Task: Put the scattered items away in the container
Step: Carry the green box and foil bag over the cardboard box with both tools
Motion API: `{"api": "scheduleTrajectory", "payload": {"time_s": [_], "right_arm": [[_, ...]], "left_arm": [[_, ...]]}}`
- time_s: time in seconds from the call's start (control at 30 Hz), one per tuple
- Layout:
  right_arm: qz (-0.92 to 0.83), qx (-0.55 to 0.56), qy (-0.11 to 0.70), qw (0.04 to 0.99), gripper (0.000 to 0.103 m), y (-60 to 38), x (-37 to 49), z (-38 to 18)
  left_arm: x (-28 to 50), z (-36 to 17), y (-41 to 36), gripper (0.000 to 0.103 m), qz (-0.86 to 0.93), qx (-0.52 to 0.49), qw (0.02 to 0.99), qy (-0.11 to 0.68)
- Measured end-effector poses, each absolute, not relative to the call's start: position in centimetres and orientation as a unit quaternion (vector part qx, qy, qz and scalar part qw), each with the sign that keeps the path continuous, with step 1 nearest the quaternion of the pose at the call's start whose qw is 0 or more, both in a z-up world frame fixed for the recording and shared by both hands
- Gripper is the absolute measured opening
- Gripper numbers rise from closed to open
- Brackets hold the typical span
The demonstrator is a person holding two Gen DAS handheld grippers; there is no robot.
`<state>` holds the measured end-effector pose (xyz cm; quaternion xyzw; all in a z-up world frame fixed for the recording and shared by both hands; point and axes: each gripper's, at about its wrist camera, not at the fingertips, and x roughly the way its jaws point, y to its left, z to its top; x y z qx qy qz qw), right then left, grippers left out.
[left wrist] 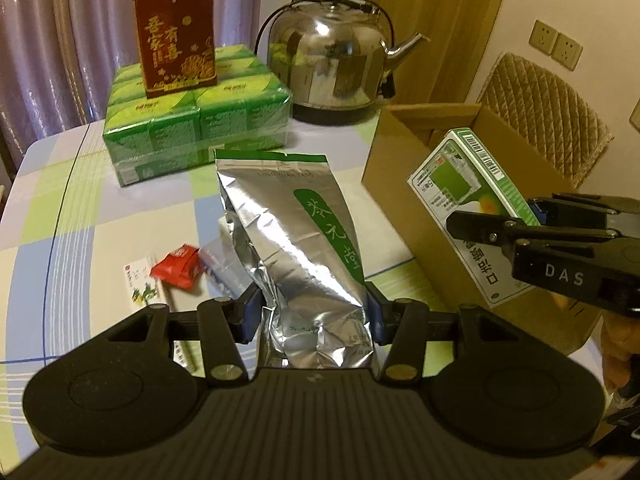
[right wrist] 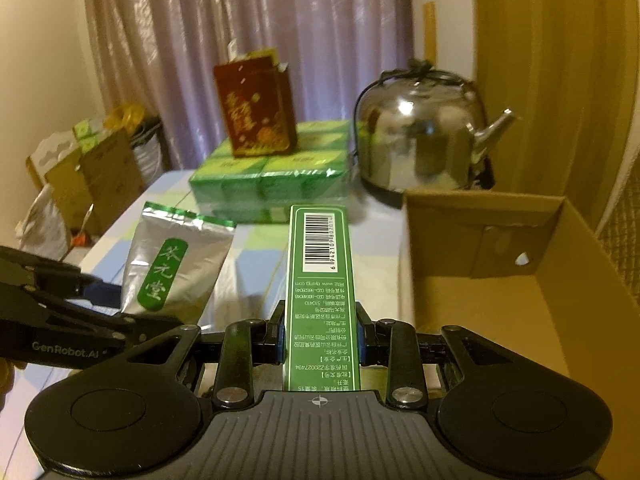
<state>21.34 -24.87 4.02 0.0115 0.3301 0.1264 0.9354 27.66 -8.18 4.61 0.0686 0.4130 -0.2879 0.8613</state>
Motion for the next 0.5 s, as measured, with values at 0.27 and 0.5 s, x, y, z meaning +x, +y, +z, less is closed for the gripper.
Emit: {"api": "scheduleTrajectory", "payload": {"time_s": [0.27,0.5], "right_arm": [[0.093,0.031,0.303,0.948,0.028,-27.4,21.1,5.4],[0.055,0.037,0.285,0.956,0.028,-29.9,20.6,6.2]], "left_arm": [[27.4,5.9,-10.7,0.046,-0.308,0.055,0.863,0.397],[27.2,6.9,-12.8,0.046,-0.325,0.044,0.864,0.383]]}}
